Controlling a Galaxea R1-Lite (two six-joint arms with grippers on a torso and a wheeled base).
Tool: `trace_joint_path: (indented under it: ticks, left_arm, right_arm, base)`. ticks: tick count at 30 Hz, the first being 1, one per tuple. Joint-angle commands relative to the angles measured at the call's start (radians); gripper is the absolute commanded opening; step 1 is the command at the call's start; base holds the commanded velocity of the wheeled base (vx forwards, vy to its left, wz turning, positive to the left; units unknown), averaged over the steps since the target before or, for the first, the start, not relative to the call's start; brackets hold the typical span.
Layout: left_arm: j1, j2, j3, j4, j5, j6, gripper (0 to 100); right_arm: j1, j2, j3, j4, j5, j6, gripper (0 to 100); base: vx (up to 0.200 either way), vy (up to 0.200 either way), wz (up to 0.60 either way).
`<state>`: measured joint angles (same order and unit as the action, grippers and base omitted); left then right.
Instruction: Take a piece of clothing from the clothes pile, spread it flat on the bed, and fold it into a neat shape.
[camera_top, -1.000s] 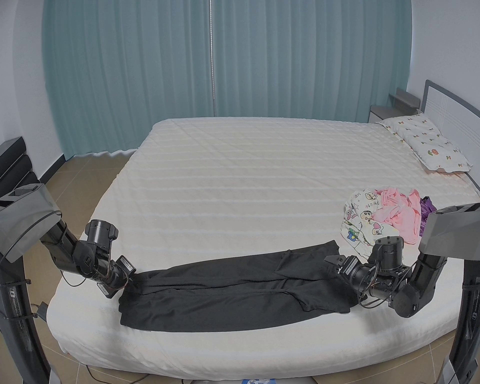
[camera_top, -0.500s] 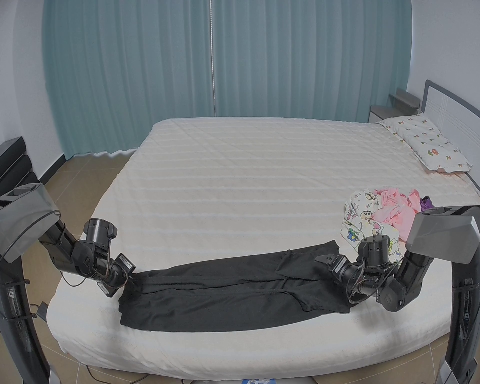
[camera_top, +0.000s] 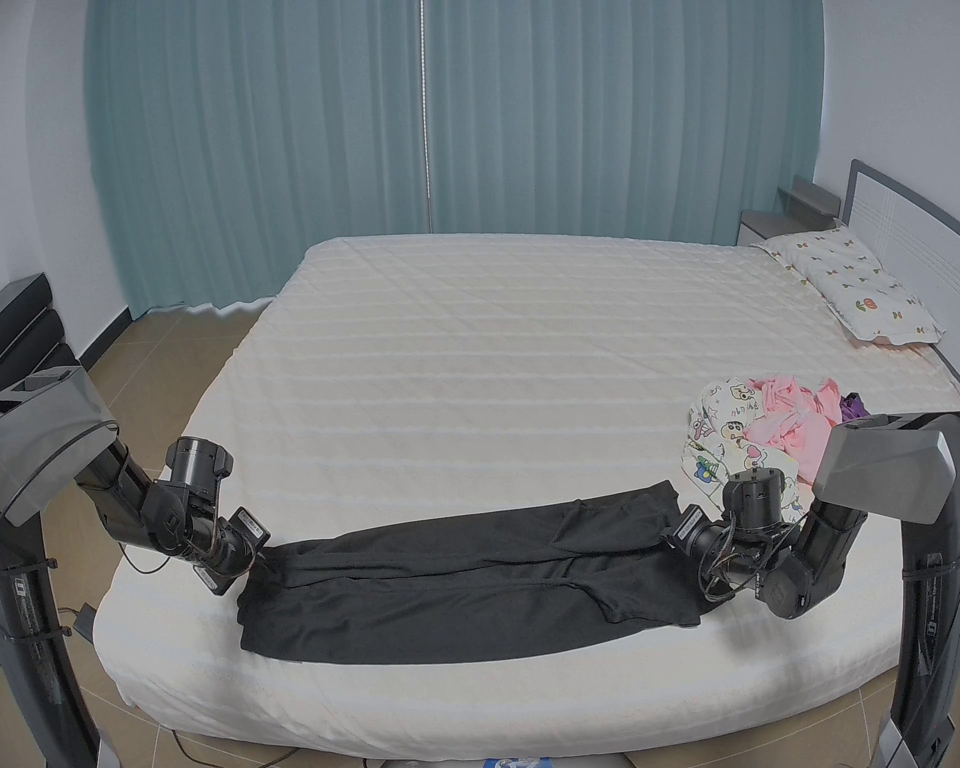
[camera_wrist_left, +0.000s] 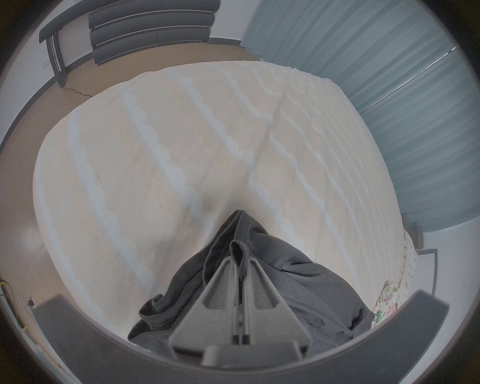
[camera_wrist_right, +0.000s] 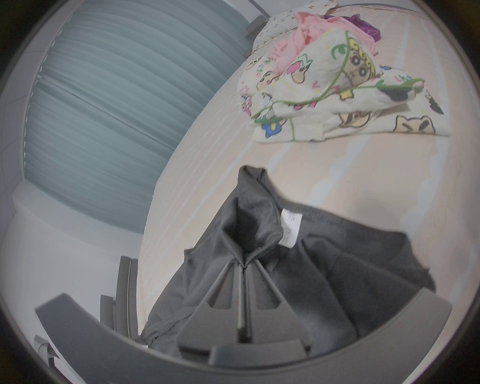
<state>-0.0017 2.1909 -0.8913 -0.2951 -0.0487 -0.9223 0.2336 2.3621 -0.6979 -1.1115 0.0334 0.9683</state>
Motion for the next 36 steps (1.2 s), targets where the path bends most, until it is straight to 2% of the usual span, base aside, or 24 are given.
trace_joint_path:
  ticks: [1,16,17,22,23,30,33,36]
  left_arm:
    - [-0.001,-0.017,0.012,-0.002,-0.014,0.000,0]
    - [-0.017,-0.017,0.055,-0.004,-0.019,0.010,0]
    - [-0.018,-0.017,0.055,-0.004,-0.019,0.010,100]
    - [-0.017,-0.022,0.068,-0.006,-0.026,0.010,100]
    - [-0.017,-0.028,0.074,-0.007,-0.030,0.010,100]
    - [0.014,-0.148,0.199,-0.075,-0.100,0.037,100]
    - [0.052,-0.169,0.275,-0.101,-0.132,0.189,100]
    - [0.089,-0.172,0.348,-0.160,-0.197,0.332,100]
  right_arm:
    - [-0.022,-0.009,0.003,0.001,0.000,0.000,0]
    - [-0.025,-0.004,0.012,-0.004,-0.001,-0.003,0]
    - [-0.023,0.002,0.012,-0.004,-0.001,-0.003,0]
    - [-0.020,0.002,0.014,-0.004,0.002,-0.003,0]
    - [-0.020,-0.003,0.015,-0.004,0.002,-0.002,100]
    - [-0.025,-0.049,0.124,-0.088,0.005,-0.002,100]
    - [-0.025,-0.050,0.166,-0.153,0.010,-0.003,100]
    - [-0.022,-0.047,0.187,-0.177,0.010,-0.003,100]
  base:
    - [0.000,0.000,0.00]
    - [0.000,0.000,0.00]
    - [0.000,0.000,0.00]
    - [0.000,0.000,0.00]
    - [0.000,0.000,0.00]
    - [0.000,0.000,0.00]
    - [0.000,0.000,0.00]
    - [0.000,0.000,0.00]
